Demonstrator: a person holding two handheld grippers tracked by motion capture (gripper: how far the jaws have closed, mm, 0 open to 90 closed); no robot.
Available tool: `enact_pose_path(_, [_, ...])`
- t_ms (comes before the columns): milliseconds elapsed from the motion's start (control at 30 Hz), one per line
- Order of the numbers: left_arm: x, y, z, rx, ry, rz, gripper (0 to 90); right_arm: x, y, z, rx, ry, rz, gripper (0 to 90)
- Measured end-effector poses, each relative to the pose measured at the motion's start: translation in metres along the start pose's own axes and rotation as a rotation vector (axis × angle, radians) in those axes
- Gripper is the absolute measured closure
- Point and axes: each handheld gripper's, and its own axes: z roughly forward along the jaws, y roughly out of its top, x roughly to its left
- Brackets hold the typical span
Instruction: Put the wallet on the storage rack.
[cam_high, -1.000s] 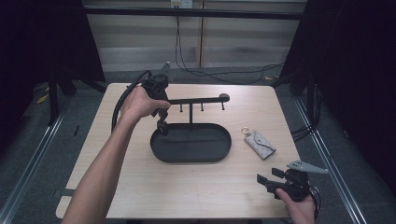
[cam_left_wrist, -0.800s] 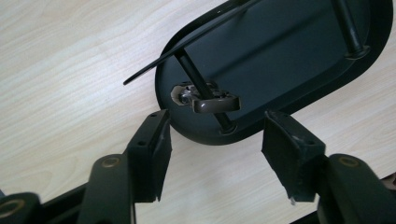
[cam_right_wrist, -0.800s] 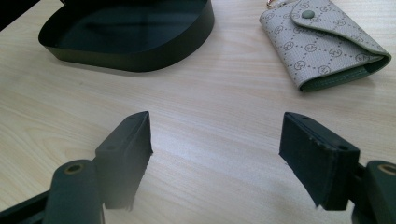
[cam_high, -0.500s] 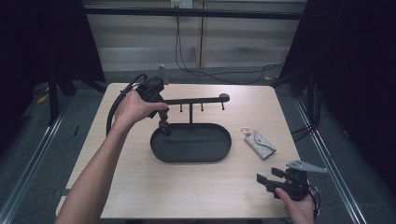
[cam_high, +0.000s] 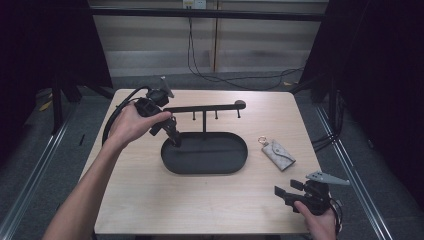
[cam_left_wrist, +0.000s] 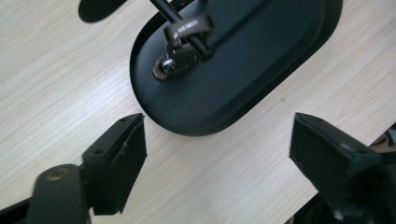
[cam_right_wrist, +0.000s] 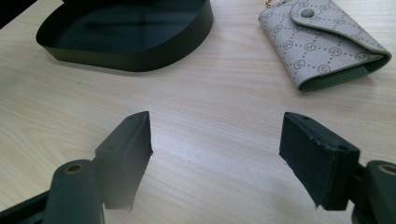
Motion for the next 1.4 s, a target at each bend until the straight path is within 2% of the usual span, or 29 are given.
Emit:
enact_pose_path(100, [0.001,-0.007,-0.002,-0.023,-0.018,0.018,18.6,0.001,0.0,0.001,0.004,-0.002,-0.003,25.3])
enact_pose_path(200, [0.002,-0.014,-0.002,-0.043,-0.006,0.015,17.1,0.0,0.0,0.001,0.003,-0.006,0.004,25.2])
enact_pose_path(400, [0.001,-0.031,-0.002,-0.084,-0.009,0.062,17.5,0.0,0.0,0.001,0.0,-0.007,0.006,25.2])
enact_pose_path(467, [0.001,-0.037,0.0,-0.093,-0.014,0.091,17.6,0.0,0.0,0.001,0.001,-0.008,0.007,25.2])
enact_pose_path(600, [0.001,-0.05,0.004,-0.148,-0.019,0.118,17.6,0.0,0.001,0.001,0.004,-0.006,0.005,25.2])
enact_pose_path(700, [0.003,-0.062,0.01,-0.169,-0.032,0.137,17.6,0.0,0.0,0.0,-0.002,-0.007,0.002,25.3])
enact_pose_path(800, [0.005,-0.071,0.013,-0.188,-0.019,0.136,17.6,0.0,0.0,0.001,0.001,-0.009,0.007,25.3])
enact_pose_path(833, [0.004,-0.074,0.014,-0.197,0.0,0.128,17.6,0.0,0.0,0.001,0.003,-0.008,0.005,25.2])
enact_pose_path(967, [0.001,-0.082,0.018,-0.21,0.014,0.108,20.9,0.0,0.0,0.0,-0.001,-0.007,0.003,25.1])
enact_pose_path(1033, [0.0,-0.087,0.021,-0.223,0.018,0.115,20.9,0.0,0.0,0.0,-0.002,-0.009,0.007,25.1])
enact_pose_path(1200, [-0.003,-0.101,0.027,-0.282,0.008,0.109,21.3,0.0,0.0,0.0,0.0,-0.009,0.005,25.1])
enact_pose_path(1267, [-0.006,-0.108,0.028,-0.297,0.025,0.119,23.2,0.0,0.0,0.0,-0.001,-0.009,0.008,25.1])
enact_pose_path(1300, [-0.008,-0.111,0.029,-0.312,0.007,0.121,23.2,0.0,0.0,0.0,-0.001,-0.009,0.007,25.1])
enact_pose_path(1367, [-0.011,-0.12,0.029,-0.362,0.006,0.125,23.2,0.0,0.0,0.0,0.0,-0.011,0.006,25.0])
enact_pose_path(1400, [-0.012,-0.122,0.029,-0.372,0.005,0.125,23.3,0.0,0.0,0.0,0.0,-0.011,0.008,25.0])
